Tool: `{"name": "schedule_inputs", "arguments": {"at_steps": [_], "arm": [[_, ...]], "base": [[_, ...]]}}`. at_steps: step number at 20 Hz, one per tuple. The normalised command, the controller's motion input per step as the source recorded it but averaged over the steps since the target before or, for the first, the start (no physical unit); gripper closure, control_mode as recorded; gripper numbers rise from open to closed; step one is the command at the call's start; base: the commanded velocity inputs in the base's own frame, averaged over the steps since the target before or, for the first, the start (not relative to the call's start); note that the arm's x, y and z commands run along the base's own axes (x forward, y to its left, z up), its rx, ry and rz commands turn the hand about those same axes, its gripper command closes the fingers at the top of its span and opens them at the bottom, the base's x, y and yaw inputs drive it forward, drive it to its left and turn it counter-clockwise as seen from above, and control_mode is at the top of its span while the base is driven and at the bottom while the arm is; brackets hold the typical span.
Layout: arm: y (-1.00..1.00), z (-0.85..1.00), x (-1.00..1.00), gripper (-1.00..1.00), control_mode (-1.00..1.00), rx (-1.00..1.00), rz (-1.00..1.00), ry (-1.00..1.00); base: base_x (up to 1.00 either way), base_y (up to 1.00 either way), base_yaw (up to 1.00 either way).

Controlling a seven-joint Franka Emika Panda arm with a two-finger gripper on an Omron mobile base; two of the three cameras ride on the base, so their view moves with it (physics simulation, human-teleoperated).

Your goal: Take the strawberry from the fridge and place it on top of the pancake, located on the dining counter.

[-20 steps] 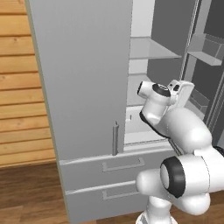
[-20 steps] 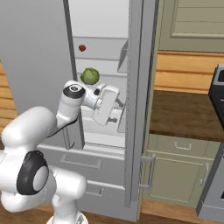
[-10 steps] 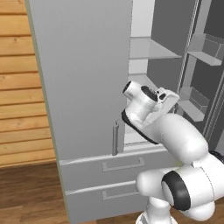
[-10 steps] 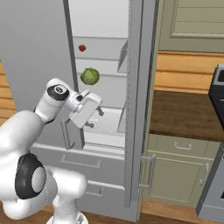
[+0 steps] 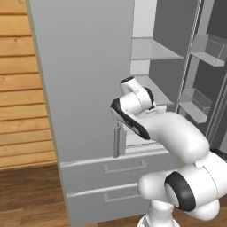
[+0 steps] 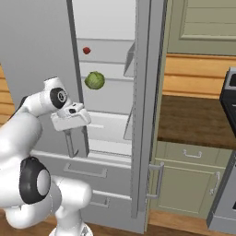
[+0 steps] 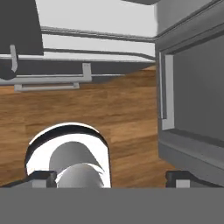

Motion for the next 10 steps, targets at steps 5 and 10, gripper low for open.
{"name": "schedule_inputs", "arguments": {"at_steps": [5,10], "arm": [[0.98,0.0,0.27,-1.0,-1.0,0.17,-0.04,-0.55],[0.54,0.0,0.88,-1.0,-1.0,0.0,0.0,-0.03]], "base": [[0.0,0.0,0.0],[0.0,0.0,0.0]]}}
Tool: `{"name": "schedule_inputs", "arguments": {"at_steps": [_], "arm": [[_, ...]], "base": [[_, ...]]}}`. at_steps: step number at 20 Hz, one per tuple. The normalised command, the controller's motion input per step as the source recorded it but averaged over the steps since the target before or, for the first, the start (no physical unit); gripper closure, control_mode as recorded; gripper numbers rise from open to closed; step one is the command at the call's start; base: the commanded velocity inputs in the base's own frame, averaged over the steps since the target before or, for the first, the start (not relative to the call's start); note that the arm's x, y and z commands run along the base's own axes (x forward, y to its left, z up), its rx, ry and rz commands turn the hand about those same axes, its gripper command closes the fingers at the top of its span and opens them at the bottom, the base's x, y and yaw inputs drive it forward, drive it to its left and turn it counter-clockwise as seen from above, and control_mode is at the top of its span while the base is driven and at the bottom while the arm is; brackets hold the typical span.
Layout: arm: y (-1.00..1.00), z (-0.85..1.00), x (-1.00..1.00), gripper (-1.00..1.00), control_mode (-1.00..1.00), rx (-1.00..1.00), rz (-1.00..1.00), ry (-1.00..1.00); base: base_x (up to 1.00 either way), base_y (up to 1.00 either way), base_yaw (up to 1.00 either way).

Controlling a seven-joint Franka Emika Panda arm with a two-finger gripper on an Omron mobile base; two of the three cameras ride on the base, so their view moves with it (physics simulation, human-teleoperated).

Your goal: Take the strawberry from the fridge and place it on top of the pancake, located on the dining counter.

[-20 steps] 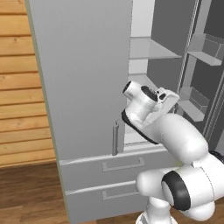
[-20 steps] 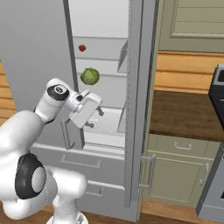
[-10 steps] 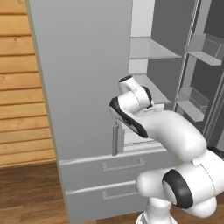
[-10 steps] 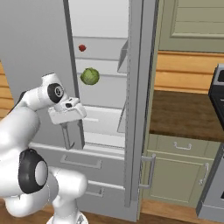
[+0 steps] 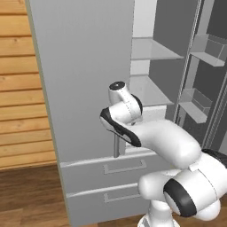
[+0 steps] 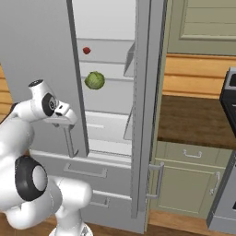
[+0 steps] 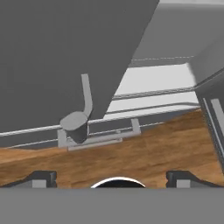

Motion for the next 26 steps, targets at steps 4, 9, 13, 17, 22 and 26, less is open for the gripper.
{"name": "schedule_inputs", "arguments": {"at_steps": [4,9,13,17,22,26], "arm": [[0.45,-0.3,0.45,-1.0,-1.0,0.05,-0.02,0.04],[0.18,-0.42,0.49,-1.0,-1.0,0.02,0.08,-0.01],[-0.18,-0.52,0.24,-1.0,-1.0,0.06,0.07,-0.04],[-0.1,-0.47,0.12,-1.0,-1.0,0.05,0.03,-0.06],[-0.29,-0.35,0.0,-1.0,-1.0,0.05,0.0,-0.2],[-0.47,-0.27,0.0,-1.0,-1.0,0.06,0.0,-0.24]], "base": [[0.0,0.0,0.0],[0.0,0.0,0.0],[0.0,0.0,0.0],[0.0,0.0,0.0],[0.0,0.0,0.0],[0.0,0.0,0.0]]}}
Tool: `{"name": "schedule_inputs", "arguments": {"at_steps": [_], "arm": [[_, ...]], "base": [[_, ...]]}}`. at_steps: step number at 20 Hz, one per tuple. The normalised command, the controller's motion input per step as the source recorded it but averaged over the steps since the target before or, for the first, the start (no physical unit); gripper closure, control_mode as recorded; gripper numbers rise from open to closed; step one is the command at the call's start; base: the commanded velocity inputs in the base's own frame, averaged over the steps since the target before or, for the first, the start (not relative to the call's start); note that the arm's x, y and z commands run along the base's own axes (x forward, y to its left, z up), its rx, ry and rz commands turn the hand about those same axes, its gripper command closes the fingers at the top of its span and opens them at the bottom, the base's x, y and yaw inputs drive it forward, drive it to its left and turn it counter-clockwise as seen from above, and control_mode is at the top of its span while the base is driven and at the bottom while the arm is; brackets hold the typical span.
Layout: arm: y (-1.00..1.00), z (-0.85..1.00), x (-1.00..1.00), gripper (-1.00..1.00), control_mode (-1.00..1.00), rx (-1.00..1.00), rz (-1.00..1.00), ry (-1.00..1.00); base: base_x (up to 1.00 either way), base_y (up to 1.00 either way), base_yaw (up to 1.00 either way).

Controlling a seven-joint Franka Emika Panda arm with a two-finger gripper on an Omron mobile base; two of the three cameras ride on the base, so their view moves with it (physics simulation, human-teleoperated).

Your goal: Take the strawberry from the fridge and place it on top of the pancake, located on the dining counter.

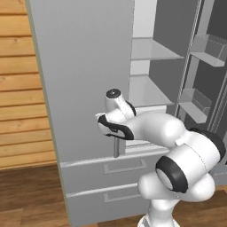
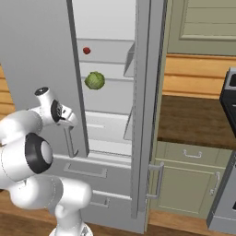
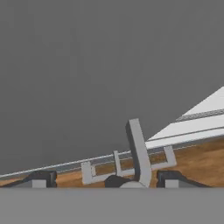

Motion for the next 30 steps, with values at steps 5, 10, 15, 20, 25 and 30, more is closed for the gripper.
{"name": "schedule_inputs", "arguments": {"at_steps": [5,10,15,20,25,30], "arm": [[-0.25,-0.15,0.06,-1.0,-1.0,0.0,0.06,-0.02],[-0.05,-0.21,0.0,-1.0,-1.0,0.0,0.1,0.08],[0.0,-0.28,0.0,-1.0,-1.0,0.03,0.03,0.1],[0.0,-0.35,-0.01,-1.0,-1.0,0.02,0.01,-0.01],[0.0,-0.08,-0.21,1.0,-1.0,0.0,0.0,-0.08],[0.06,-0.07,-0.38,1.0,-1.0,0.0,-0.13,-0.05]], "base": [[0.0,0.0,0.0],[0.0,0.0,0.0],[0.0,0.0,0.0],[0.0,0.0,0.0],[0.0,0.0,0.0],[0.0,0.0,0.0]]}}
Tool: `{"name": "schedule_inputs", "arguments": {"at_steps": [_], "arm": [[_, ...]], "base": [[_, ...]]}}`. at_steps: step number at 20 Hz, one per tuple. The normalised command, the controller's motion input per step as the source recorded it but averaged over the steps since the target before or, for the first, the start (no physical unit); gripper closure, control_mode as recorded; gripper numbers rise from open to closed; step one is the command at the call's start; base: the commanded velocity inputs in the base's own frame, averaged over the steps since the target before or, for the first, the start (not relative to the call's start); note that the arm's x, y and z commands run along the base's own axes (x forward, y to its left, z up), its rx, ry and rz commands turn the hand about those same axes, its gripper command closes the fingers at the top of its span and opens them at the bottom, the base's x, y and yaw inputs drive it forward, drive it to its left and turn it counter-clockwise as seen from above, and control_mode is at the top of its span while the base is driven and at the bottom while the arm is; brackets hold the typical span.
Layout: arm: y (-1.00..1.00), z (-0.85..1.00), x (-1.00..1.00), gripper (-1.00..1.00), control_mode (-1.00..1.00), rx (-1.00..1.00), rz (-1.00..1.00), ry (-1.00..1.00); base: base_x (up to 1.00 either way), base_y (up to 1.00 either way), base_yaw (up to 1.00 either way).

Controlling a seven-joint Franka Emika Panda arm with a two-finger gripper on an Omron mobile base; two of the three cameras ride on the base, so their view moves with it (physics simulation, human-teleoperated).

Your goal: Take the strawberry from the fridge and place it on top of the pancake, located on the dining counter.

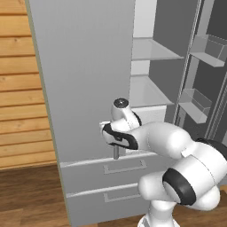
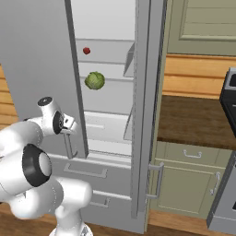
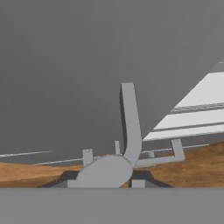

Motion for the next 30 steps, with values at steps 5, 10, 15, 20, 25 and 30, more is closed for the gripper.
{"name": "schedule_inputs", "arguments": {"at_steps": [5,10,15,20,25,30], "arm": [[0.31,-0.08,-0.56,1.0,-1.0,0.0,-0.32,-0.03],[0.63,-0.03,-0.75,1.0,-1.0,0.0,-0.38,-0.04],[0.57,-0.13,-0.81,1.0,-1.0,-0.01,-0.35,-0.02],[0.77,-0.2,-0.71,1.0,-1.0,-0.01,-0.37,-0.01],[0.79,0.01,-0.57,-1.0,-1.0,0.0,-0.35,-0.08],[0.84,0.34,-0.59,-1.0,-1.0,-0.18,-0.21,-0.05]], "base": [[0.0,0.0,0.0],[0.0,0.0,0.0],[0.0,0.0,0.0],[0.0,0.0,0.0],[0.0,0.0,0.0],[0.0,0.0,0.0]]}}
